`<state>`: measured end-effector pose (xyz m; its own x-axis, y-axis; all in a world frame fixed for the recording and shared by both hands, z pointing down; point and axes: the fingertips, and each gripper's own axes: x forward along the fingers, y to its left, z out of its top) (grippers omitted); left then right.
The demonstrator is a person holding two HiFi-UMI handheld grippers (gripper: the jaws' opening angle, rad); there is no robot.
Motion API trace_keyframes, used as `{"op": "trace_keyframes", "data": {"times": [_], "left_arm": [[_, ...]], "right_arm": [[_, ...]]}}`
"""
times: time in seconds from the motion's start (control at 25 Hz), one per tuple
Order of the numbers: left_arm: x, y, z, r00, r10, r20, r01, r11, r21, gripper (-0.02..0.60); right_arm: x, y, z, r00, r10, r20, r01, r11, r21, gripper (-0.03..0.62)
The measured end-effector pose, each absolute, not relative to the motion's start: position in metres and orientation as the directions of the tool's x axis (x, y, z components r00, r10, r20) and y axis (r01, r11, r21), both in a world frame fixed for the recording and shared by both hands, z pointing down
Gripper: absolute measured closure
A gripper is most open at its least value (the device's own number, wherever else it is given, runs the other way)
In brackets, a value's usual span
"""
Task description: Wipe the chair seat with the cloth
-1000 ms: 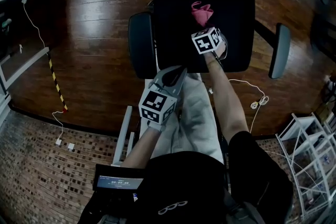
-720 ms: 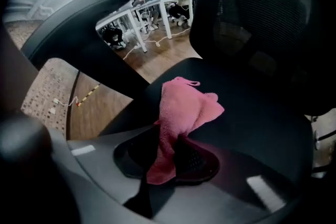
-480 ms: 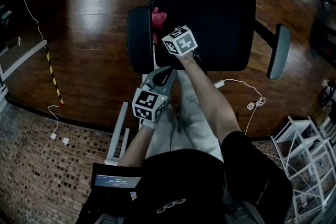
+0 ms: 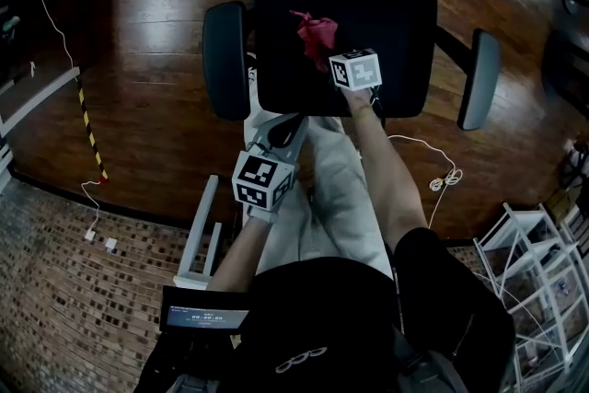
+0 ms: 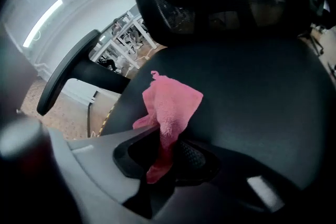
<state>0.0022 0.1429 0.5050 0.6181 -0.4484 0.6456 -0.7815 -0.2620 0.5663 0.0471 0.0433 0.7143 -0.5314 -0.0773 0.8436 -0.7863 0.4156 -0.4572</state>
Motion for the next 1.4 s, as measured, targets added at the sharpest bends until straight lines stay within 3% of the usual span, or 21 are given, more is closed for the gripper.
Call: {"op": "trace_keyframes", "data": {"times": [0.44,0.96,1.16,1.4], "left_arm": [[0.047,0.149,0.498,0.658,-0.409,0.632,-0.753,-0.34,0.564,0.589],[0.065,0.155,0.492,0.695,-0.392,0.603,-0.719,-0.389,0.576,0.589],[0.046,0.167,0.494,0.706,-0.39,0.591,-0.708,-0.373,0.6,0.589],[0.011,0.186,0.49,0.695,-0.422,0.582,-0.717,-0.349,0.603,0.589]], "right_arm": [[0.244,0.031,0.703,-0.232,-0.256,0.938,-0.949,0.273,-0.16,0.523],[0.353,0.031,0.665,0.197,-0.414,0.889,-0.953,0.133,0.273,0.523],[0.318,0.043,0.679,0.139,-0.367,0.92,-0.937,0.252,0.242,0.525],[0.203,0.068,0.699,-0.015,-0.276,0.961,-0.908,0.407,0.103,0.525]]}}
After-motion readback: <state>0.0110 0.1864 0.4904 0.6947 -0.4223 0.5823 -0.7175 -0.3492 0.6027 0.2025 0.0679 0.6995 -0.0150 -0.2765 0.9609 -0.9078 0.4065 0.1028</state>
